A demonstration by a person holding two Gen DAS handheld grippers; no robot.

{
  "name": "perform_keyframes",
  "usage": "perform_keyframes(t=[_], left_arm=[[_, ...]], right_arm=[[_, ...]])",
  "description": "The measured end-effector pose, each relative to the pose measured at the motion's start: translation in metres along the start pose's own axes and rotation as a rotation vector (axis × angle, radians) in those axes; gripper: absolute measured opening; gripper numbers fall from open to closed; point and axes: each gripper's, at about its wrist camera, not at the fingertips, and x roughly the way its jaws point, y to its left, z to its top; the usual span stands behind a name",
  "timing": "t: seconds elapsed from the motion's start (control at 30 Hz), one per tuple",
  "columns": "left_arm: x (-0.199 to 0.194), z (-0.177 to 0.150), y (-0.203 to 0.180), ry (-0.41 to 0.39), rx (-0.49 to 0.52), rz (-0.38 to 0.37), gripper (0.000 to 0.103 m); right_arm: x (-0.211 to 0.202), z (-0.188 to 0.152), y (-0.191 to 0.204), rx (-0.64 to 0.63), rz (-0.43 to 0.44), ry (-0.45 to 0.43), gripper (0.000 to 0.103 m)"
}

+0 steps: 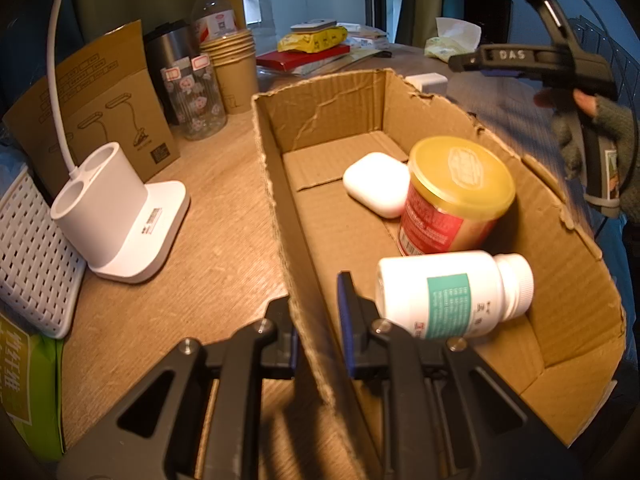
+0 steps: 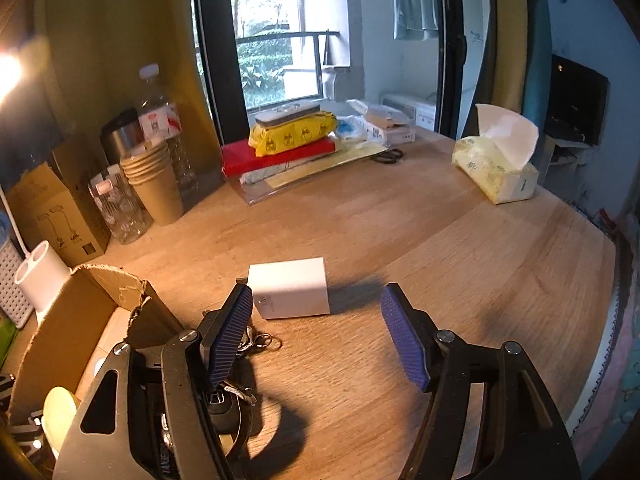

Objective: Organize rigid objects
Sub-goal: 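Close the right tool around the white charger plug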

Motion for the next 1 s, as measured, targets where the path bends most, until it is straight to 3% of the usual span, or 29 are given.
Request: perform_keyframes(t=[0.37, 0.8, 1.0], left_arm=[[0.0, 0.0, 0.0, 0.0, 0.0, 0.0, 0.017], [0.0, 0.0, 0.0, 0.0, 0.0, 0.0, 0.017], [0.0, 0.0, 0.0, 0.0, 0.0, 0.0, 0.017]], right_arm=[[0.03, 0.005, 0.017, -0.075, 0.013, 0.034, 0.073], [0.057, 0.012, 0.015, -0.077, 0.013, 0.052, 0.073], [0.066, 0.01, 0.009, -0.031, 0.053, 0.062, 0.072]])
